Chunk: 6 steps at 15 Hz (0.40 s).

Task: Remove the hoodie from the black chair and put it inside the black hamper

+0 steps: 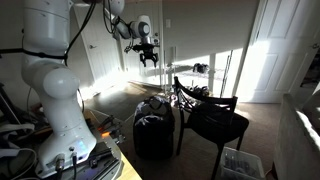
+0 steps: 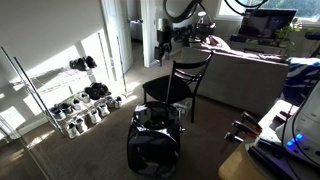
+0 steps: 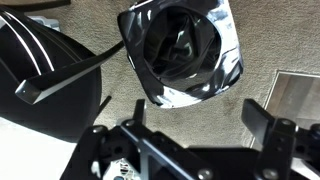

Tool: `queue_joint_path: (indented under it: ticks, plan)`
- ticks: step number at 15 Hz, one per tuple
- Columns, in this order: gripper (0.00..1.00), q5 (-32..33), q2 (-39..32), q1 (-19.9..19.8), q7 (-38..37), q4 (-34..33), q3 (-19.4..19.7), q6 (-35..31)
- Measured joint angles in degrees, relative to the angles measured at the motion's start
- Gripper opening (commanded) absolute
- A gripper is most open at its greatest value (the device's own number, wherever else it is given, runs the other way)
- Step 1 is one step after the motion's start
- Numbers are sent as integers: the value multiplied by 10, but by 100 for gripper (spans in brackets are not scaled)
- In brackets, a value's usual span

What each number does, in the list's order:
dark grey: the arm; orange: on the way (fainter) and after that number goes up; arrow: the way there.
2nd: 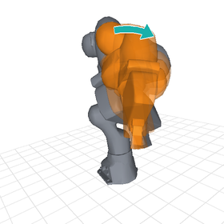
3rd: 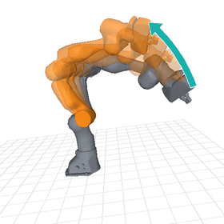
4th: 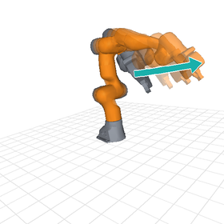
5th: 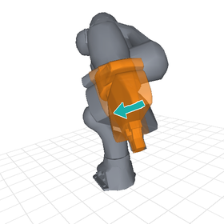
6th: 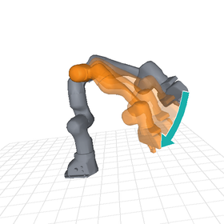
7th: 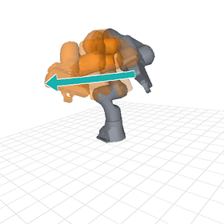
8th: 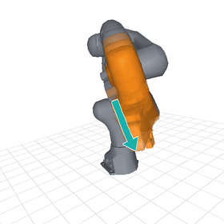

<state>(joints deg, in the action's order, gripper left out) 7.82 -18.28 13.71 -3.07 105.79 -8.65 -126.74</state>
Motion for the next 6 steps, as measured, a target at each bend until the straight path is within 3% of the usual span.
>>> queue_joint_path:
  ticks: [6]
  plan:
    - [100,-4,0,-1,7,0,-2,0]
